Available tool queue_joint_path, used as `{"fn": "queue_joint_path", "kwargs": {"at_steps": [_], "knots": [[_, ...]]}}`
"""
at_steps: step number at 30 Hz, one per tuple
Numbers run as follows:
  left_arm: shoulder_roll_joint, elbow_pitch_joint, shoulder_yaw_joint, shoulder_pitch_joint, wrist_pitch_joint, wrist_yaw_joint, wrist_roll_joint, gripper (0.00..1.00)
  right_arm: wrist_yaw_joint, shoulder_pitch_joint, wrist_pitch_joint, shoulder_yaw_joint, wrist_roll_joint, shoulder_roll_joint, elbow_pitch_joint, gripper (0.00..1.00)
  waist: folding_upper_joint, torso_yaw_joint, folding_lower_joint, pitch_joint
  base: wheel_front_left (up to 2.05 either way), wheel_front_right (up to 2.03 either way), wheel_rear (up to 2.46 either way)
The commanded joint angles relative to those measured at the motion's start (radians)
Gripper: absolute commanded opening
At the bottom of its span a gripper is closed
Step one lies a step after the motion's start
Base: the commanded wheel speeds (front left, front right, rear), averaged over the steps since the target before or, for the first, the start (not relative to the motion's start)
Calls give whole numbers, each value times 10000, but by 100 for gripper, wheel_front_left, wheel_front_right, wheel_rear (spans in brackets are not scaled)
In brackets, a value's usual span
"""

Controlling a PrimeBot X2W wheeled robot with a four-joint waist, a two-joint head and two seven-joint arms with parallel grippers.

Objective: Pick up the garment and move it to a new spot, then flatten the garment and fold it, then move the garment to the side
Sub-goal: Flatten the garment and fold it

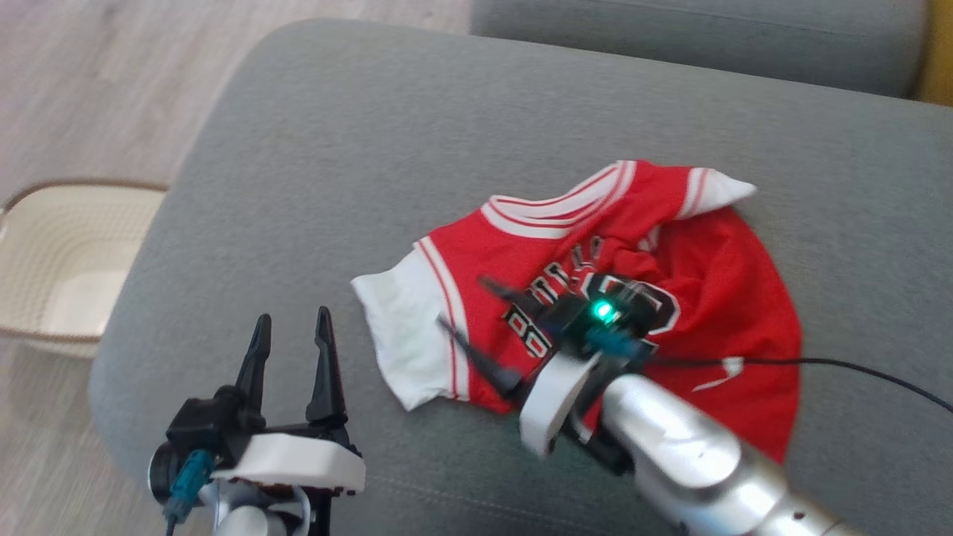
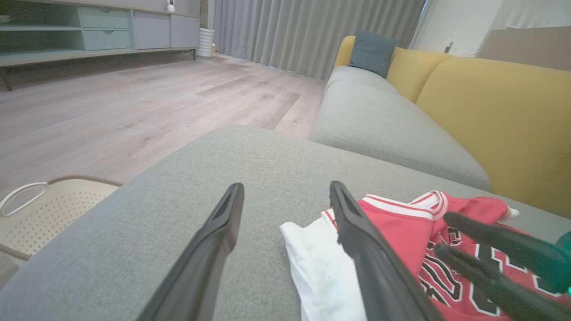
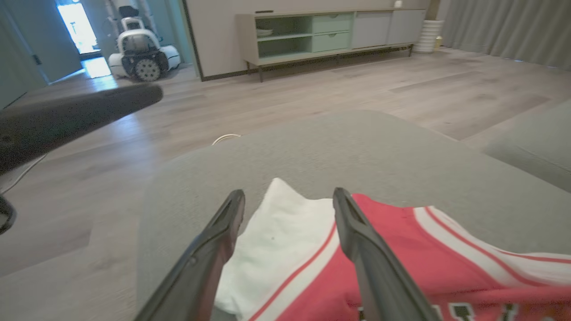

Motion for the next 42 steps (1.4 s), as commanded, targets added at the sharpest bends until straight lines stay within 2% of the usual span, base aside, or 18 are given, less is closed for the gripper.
{"fn": "queue_joint_path", "kwargs": {"at_steps": [1,10,16,22,27,42], "knots": [[-22,-377,392,-196,-92,-50,124,100,-9,-182,-156,-448,-181,213,-297,100,0,-377,0,-75,0,0,0],[-22,-481,452,-330,-92,-167,374,100,-9,368,-70,-3684,-1503,-123,-445,100,0,-1531,0,90,0,0,0],[-21,-491,480,-605,-92,-294,491,100,-9,775,567,-5495,-2338,-280,-462,100,0,-1967,0,511,0,0,0],[-21,-553,389,-871,-92,-328,531,100,-9,621,1140,-6332,-2839,-283,-271,100,0,-1968,0,990,0,0,0],[-22,-536,303,-1132,-92,-332,504,100,-9,3,1634,-6755,-2978,-261,174,100,0,-1685,0,1423,0,0,0],[-22,-562,35,-1348,-92,-89,176,100,-9,-1629,3138,-6933,-3104,-625,2218,100,0,-746,0,1825,0,0,0]]}}
